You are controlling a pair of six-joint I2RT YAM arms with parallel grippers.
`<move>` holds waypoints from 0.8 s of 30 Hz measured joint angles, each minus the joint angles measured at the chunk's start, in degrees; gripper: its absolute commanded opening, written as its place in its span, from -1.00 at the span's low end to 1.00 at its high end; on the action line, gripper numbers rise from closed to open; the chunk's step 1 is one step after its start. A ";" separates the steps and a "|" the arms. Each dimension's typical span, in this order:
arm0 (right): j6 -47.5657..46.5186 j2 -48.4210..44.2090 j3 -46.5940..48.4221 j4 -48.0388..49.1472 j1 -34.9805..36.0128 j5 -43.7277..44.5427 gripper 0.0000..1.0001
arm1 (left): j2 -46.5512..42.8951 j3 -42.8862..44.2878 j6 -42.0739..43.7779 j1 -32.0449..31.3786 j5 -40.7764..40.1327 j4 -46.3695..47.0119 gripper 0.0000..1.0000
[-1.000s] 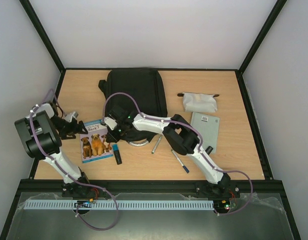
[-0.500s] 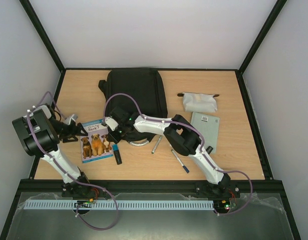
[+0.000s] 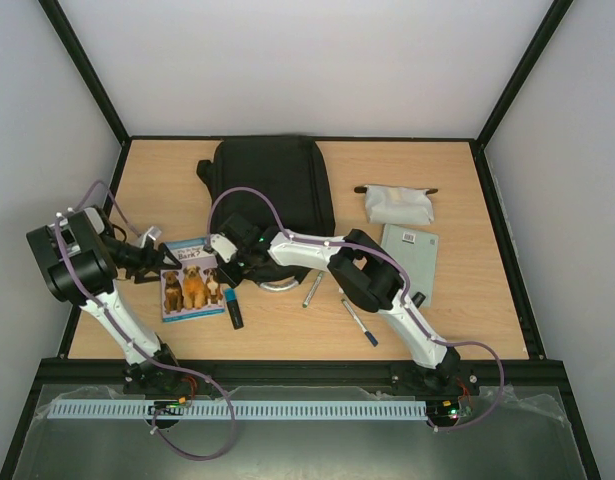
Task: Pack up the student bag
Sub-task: Pick up the book from the center of the board.
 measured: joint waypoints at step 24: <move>-3.54 0.09 2.14 -4.09 -0.81 0.17 -0.73 | 0.96 7.19 4.92 -1.25 8.46 -8.00 -0.93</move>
